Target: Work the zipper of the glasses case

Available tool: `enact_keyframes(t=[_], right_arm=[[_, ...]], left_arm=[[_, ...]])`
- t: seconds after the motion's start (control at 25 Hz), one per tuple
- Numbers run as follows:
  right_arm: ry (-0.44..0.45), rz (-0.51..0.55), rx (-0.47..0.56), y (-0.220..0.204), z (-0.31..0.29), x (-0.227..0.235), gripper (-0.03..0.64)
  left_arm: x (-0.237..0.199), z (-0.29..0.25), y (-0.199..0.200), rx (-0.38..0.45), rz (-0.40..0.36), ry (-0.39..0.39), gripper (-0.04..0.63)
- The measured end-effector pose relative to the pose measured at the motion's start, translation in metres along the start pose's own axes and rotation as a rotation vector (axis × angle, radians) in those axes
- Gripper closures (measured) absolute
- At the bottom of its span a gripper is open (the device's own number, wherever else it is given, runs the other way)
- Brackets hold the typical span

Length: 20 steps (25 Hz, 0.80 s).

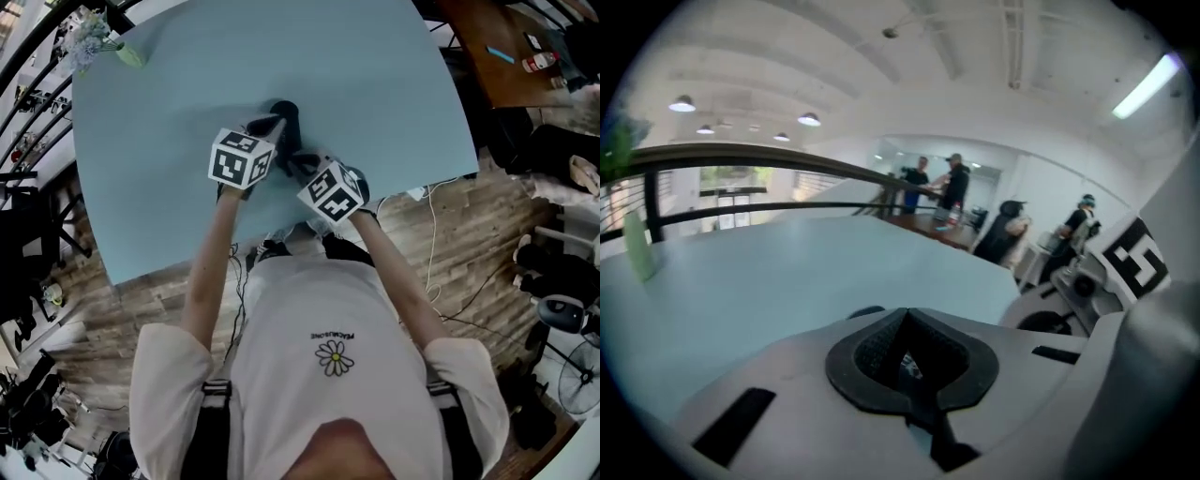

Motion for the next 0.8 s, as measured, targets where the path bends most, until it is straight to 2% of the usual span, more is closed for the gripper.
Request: enact_keyframes(t=[0.04, 0.12, 0.2, 0.28, 0.32, 0.44, 0.48, 0.52, 0.6, 0.72, 0.8], right_arm=[[-0.002, -0.001, 0.001, 0.000, 0.000, 0.000, 0.609], [-0.003, -0.002, 0.003, 0.001, -0.001, 0.000, 0.609], [0.003, -0.007, 0.007, 0.000, -0.002, 0.000, 0.609], [-0.004, -0.030, 0.014, -0.003, 0.003, 0.002, 0.609], [-0.022, -0.043, 0.017, -0.005, 0.008, 0.004, 0.609], [-0.046, -0.010, -0.023, -0.017, 0.024, 0.018, 0.607], [-0.020, 0.014, -0.063, -0.024, 0.024, 0.022, 0.562], [0.017, 0.037, -0.105, -0.031, 0.022, 0.026, 0.489], [0.095, 0.073, -0.152, -0.041, 0.014, 0.031, 0.485], [0.199, 0.106, -0.169, -0.041, 0.002, 0.033, 0.485], [0.233, 0.126, -0.172, -0.040, -0.005, 0.032, 0.515]], left_arm=[[0.010, -0.002, -0.002, -0.035, -0.033, -0.058, 0.580], [0.022, -0.007, -0.014, -0.112, -0.070, -0.104, 0.580], [0.023, -0.008, -0.024, -0.140, -0.035, -0.097, 0.580], [0.021, -0.008, -0.028, -0.129, 0.045, -0.079, 0.581], [0.021, -0.007, -0.028, -0.126, 0.060, -0.076, 0.581], [0.025, -0.008, -0.026, -0.142, -0.021, -0.077, 0.581], [0.026, -0.009, -0.026, -0.153, -0.048, -0.072, 0.581], [0.027, -0.010, -0.025, -0.165, -0.063, -0.066, 0.581], [0.029, -0.011, -0.023, -0.195, -0.068, -0.054, 0.581], [0.031, -0.015, -0.020, -0.231, -0.078, -0.049, 0.581], [0.033, -0.017, -0.018, -0.244, -0.084, -0.048, 0.581]])
Point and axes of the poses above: the fingertips, and each gripper's own axes: z backward along the fingers, x to its right, y out of its top, the point moved 10 cm from there along z, backward along the fingers, and after that the axes turned 13 degrees about x, right-handed, at the moved point
